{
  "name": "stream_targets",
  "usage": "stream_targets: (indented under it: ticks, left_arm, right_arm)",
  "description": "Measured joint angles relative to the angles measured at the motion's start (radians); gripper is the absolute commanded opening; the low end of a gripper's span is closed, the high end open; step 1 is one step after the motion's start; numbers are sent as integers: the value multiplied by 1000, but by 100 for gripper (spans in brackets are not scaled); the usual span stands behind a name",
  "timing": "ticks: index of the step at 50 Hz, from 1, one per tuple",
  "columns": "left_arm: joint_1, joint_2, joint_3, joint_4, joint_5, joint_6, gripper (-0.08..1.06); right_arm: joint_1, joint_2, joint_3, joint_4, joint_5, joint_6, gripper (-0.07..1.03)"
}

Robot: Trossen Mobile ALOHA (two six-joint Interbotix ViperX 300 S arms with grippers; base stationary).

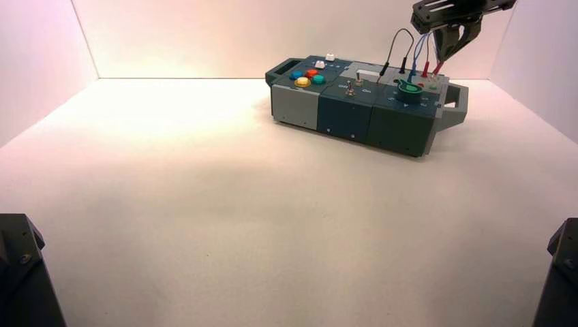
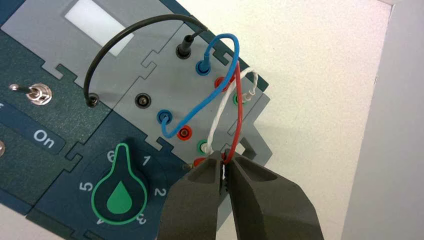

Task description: Insert the red wire.

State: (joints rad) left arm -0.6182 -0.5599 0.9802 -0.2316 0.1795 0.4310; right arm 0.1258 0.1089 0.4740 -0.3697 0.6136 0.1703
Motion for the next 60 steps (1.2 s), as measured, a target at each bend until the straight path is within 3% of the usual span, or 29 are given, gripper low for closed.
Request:
stream_targets:
  ticks: [25, 38, 60]
  left_arm:
    - [0, 0, 0, 0, 2, 0, 56]
    - [0, 0, 0, 0, 2, 0, 56]
    - [0, 3, 0, 0, 2, 0, 56]
  right_arm:
    - [31, 8, -9, -6, 20, 2, -2]
    - [57, -51, -5, -5, 66, 2, -2]
    - [60, -95, 12, -8, 63, 0, -2]
